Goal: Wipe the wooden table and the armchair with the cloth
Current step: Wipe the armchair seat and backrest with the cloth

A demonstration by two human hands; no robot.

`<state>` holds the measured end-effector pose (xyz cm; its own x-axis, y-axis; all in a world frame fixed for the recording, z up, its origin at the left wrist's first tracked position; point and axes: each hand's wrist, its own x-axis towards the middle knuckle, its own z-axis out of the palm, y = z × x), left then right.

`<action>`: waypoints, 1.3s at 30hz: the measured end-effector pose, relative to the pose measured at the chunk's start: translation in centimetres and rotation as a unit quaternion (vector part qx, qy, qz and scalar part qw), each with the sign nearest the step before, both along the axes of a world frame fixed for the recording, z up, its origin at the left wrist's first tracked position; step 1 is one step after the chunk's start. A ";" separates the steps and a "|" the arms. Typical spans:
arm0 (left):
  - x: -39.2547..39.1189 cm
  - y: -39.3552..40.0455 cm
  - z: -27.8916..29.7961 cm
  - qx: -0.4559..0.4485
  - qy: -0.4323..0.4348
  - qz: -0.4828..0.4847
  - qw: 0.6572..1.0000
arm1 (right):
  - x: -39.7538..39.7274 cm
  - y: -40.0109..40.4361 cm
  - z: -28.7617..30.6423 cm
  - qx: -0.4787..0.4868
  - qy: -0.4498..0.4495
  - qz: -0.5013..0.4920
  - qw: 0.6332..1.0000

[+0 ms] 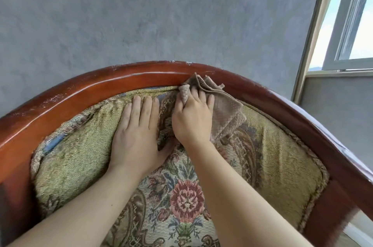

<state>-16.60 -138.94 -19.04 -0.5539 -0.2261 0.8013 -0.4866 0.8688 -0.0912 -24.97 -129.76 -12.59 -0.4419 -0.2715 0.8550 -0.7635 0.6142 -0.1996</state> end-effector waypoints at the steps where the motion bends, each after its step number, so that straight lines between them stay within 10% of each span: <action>1: 0.1 0.1 0.1 0.000 0.002 -0.004 1.000 | 0.3 -0.2 0.2 0.012 0.006 0.016 1.000; 8: 0.0 0.2 0.1 0.007 0.005 -0.024 1.000 | 2.4 -0.3 -1.0 0.066 0.080 0.201 0.974; 18: 0.1 -0.6 -0.1 -0.021 -0.001 -0.013 1.000 | -0.3 2.6 0.2 0.215 0.167 0.021 0.962; 23: 0.0 -0.6 -0.1 -0.013 -0.008 -0.008 1.000 | -0.5 5.9 2.1 0.005 -0.083 0.135 0.987; 27: -0.1 -0.6 -0.3 -0.004 0.000 -0.009 1.000 | 0.2 10.3 4.5 -0.373 -0.323 0.218 0.842; 30: -0.3 -0.6 -0.5 -0.006 0.002 -0.012 1.000 | 1.2 13.4 6.5 -0.547 -0.265 0.176 0.774; 36: -0.2 -0.6 -0.5 -0.002 0.001 -0.014 1.000 | 2.2 13.3 7.1 -0.493 -0.018 0.081 0.866; 39: -0.3 -0.5 -0.4 -0.006 0.000 -0.013 1.000 | 1.3 10.3 4.4 -0.309 -0.081 0.063 0.946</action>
<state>-16.87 -139.48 -19.46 -0.5594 -0.2023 0.8039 -0.4639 0.8801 -0.1014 -23.62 -119.42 -8.24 -0.5783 0.1981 0.7914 -0.7511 0.2495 -0.6112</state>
